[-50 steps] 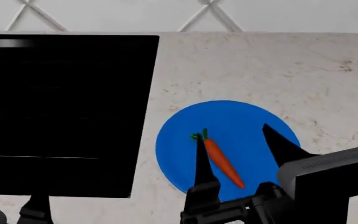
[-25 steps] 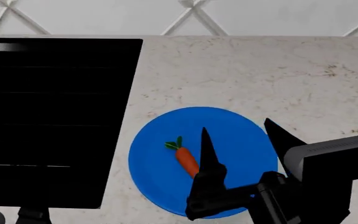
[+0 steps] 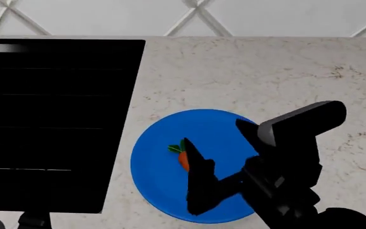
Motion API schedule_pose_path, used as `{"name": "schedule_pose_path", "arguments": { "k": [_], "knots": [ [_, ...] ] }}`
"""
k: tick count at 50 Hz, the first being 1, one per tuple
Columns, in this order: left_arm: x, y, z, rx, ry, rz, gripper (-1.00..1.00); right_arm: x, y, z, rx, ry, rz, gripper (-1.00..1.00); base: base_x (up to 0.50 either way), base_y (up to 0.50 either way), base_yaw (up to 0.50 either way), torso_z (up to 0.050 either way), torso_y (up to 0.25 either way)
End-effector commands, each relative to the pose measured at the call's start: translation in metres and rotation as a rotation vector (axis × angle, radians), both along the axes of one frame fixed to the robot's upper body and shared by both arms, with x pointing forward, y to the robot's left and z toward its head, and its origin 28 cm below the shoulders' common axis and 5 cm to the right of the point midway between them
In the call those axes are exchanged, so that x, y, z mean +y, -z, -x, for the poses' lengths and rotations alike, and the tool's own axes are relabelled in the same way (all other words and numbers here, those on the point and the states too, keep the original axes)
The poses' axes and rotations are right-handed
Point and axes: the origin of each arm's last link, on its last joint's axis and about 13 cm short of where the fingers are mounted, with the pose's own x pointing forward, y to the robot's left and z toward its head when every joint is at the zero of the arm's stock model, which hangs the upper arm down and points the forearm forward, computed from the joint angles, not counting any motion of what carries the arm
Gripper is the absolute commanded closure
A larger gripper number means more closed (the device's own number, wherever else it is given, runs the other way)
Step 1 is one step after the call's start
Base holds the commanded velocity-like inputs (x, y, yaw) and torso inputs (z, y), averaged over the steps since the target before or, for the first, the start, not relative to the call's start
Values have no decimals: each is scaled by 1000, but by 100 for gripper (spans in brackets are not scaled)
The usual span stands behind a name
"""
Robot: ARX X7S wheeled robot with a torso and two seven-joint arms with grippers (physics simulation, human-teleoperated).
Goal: Pick the carrot from the plate and place it in the pan.
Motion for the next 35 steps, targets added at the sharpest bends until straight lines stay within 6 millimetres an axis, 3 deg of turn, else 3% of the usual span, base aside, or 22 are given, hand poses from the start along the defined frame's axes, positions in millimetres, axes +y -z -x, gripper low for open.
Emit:
{"name": "schedule_pose_path", "arguments": {
  "k": [1,5,11,21,35],
  "knots": [
    [5,-2,-4,-4,-43,13,-100,-11,16,-36,66,-59,20,-100,0,0,0,0,0],
    [6,-2,-3,-4,-44,12,-100,-17,20,-39,0,-97,121,-100,0,0,0,0,0],
    [6,-1,-3,-3,-43,13,-100,-16,32,-36,37,-198,227,-100,0,0,0,0,0],
    [6,1,-2,2,-45,16,-100,-12,37,-41,78,-284,207,-100,0,0,0,0,0],
    [6,1,1,4,-46,17,-100,-8,49,-49,111,-260,236,-100,0,0,0,0,0]
  ]
}}
